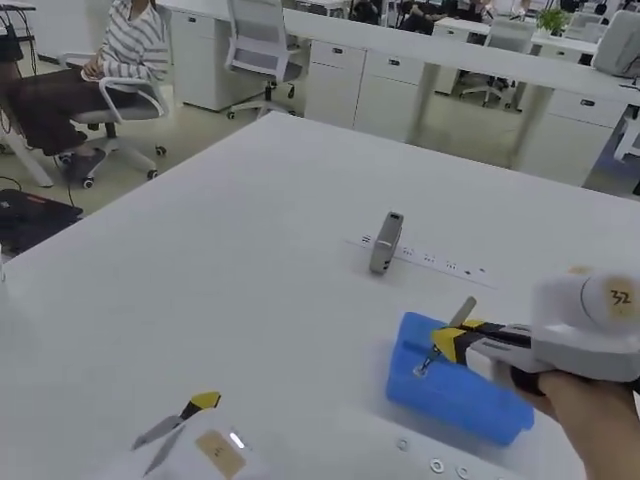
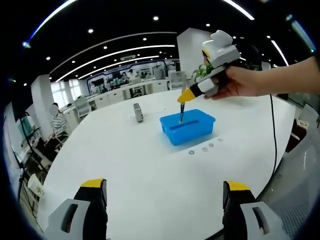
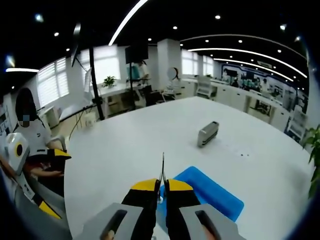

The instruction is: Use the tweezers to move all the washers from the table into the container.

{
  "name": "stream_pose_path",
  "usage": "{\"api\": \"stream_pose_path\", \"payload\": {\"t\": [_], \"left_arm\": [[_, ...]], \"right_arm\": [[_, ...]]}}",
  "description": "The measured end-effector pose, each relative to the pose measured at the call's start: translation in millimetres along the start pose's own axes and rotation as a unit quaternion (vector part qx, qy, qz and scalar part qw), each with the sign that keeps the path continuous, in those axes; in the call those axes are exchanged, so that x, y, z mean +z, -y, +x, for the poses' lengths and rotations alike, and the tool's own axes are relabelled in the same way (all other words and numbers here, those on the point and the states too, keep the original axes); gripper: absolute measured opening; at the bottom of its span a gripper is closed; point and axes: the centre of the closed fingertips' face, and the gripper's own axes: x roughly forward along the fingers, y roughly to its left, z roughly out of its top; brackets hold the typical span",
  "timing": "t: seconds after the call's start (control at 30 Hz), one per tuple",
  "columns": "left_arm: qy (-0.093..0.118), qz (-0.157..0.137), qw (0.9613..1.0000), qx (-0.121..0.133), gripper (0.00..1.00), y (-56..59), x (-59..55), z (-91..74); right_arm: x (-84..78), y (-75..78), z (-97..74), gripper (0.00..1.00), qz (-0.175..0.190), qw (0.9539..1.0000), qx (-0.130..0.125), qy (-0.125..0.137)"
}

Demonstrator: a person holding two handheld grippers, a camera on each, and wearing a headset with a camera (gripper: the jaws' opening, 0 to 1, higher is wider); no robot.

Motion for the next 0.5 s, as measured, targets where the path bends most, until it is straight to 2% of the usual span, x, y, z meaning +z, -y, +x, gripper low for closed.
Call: {"api": "stream_pose_path", "payload": {"t": [0.2, 0.27, 0.5], "left_arm": [[-0.003, 0.001, 1.0, -0.001, 0.99, 0.1, -1.2, 0.5], [-0.004, 0.001, 1.0, 0.0, 0.99, -0.1, -1.7, 0.6], [-0.021, 0.005, 0.9998, 0.001, 0.99, 0.3, -7.5, 2.2]], "right_arm": [[5.3, 8.8, 11.1, 0.01, 0.001, 1.0, -0.009, 0.002], [5.8, 12.4, 15.0, 0.01, -0.004, 0.9998, -0.02, 0.004], [-4.4, 24.2, 30.2, 0.01, 0.0, 0.9994, -0.034, -0.007]]}}
